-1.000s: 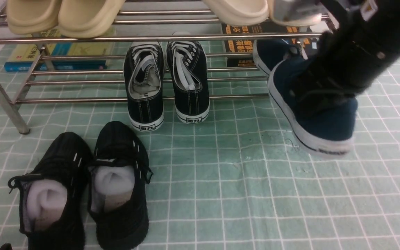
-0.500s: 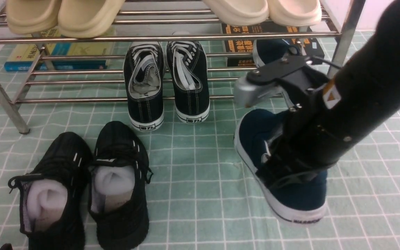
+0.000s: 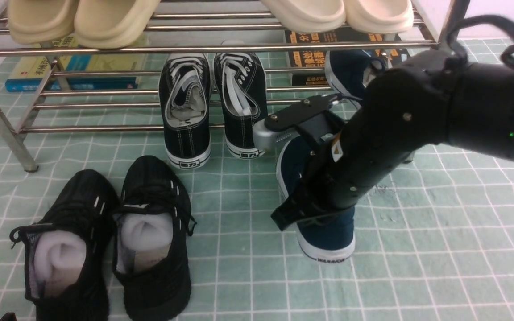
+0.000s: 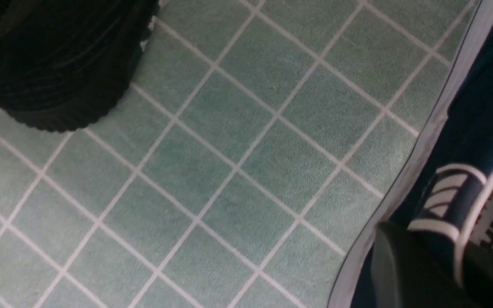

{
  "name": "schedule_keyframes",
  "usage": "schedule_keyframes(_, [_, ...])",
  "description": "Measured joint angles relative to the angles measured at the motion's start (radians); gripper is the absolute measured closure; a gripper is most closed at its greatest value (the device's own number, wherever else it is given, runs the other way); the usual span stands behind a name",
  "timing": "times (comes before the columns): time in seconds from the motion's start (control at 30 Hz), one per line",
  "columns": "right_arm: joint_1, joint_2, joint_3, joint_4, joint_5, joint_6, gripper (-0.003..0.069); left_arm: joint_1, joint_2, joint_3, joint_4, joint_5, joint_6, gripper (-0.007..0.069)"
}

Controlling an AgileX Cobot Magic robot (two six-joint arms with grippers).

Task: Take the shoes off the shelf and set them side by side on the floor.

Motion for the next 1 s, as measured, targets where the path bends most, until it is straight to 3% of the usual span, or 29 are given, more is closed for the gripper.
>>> schedule_keyframes(0.23, [0.000, 0.065, 0.000, -0.010, -0.034, 0.113, 0.0612, 0.000, 0.000, 0.000, 0.001, -0.001, 0.000, 0.0409])
schedule_keyframes(0.33, [0.000, 0.070, 0.000, -0.010, -0.035, 0.181, 0.0580, 0.000, 0.000, 0.000, 0.001, -0.001, 0.000, 0.0407])
schedule_keyframes(0.57, [0.000, 0.070, -0.107, -0.001, 0.140, 0.210, 0.0318, 0.000, 0.000, 0.000, 0.001, -0.001, 0.000, 0.0403])
schedule_keyframes(0.73, [0.000, 0.070, -0.262, -0.041, 0.325, 0.152, 0.0242, 0.000, 0.000, 0.000, 0.001, -0.001, 0.000, 0.0403])
schedule_keyframes(0.83, [-0.012, 0.070, -0.376, -0.116, 0.408, 0.110, 0.0332, 0.000, 0.000, 0.000, 0.001, -0.001, 0.000, 0.0403])
schedule_keyframes(1.0, [-0.091, 0.070, -0.428, -0.241, 0.404, 0.105, 0.0633, 0.000, 0.000, 0.000, 0.001, -0.001, 0.000, 0.0403])
